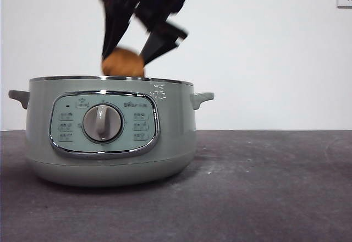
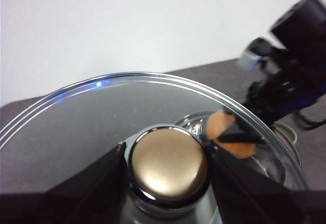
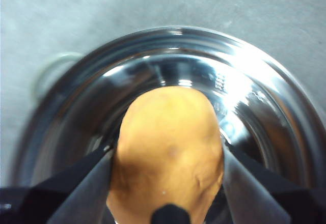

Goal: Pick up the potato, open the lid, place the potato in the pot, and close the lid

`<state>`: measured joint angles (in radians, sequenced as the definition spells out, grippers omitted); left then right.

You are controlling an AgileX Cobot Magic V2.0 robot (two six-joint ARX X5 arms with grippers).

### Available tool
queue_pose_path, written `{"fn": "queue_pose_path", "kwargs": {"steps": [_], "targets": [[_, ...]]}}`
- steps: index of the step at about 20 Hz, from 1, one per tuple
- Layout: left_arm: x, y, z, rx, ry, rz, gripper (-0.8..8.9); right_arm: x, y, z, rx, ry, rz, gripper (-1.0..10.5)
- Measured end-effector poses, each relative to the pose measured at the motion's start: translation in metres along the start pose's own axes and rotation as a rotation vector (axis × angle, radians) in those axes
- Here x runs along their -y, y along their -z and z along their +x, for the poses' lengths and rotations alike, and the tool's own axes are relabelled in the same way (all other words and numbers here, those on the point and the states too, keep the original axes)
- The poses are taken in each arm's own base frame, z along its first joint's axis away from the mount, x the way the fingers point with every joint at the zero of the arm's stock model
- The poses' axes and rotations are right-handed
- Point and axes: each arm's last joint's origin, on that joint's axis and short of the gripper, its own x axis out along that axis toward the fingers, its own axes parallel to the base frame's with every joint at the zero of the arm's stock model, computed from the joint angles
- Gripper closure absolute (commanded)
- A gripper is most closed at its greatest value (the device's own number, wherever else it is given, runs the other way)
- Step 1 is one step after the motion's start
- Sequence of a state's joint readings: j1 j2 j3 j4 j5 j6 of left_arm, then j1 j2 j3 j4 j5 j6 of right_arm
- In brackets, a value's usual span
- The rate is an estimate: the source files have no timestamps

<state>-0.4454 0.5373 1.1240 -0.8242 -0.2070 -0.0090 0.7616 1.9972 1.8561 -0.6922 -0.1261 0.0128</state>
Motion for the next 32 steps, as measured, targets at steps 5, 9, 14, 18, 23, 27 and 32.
{"fn": "queue_pose_path", "kwargs": {"steps": [5, 9, 14, 18, 23, 27, 32], "targets": [[0.0, 0.001, 0.001, -0.01, 0.0, 0.002, 8.22, 0.003, 0.019, 0.059, -0.126, 0.016, -0.057, 9.5], [0.0, 0.001, 0.001, -0.011, 0.0, 0.002, 8.22, 0.004, 0.023, 0.066, -0.153, 0.014, -0.086, 8.9], [0.0, 0.001, 0.001, -0.012, 0.0, 0.002, 8.22, 0.004, 0.024, 0.065, -0.165, 0.012, -0.097, 4.6], [0.0, 0.001, 0.001, -0.012, 0.0, 0.003, 8.22, 0.004, 0.025, 0.065, -0.18, 0.012, -0.093, 4.7], [0.001, 0.0, 0.005, -0.025, -0.001, 0.005, 8.22, 0.0, 0.018, 0.032, -0.179, 0.014, -0.069, 4.7], [0.006, -0.005, 0.03, -0.062, -0.001, 0.013, 8.22, -0.012, 0.001, -0.064, -0.071, 0.017, -0.065, 4.7], [0.021, -0.012, 0.088, -0.127, 0.077, 0.022, 8.22, -0.02, 0.006, -0.169, 0.062, 0.092, -0.061, 4.7]]}}
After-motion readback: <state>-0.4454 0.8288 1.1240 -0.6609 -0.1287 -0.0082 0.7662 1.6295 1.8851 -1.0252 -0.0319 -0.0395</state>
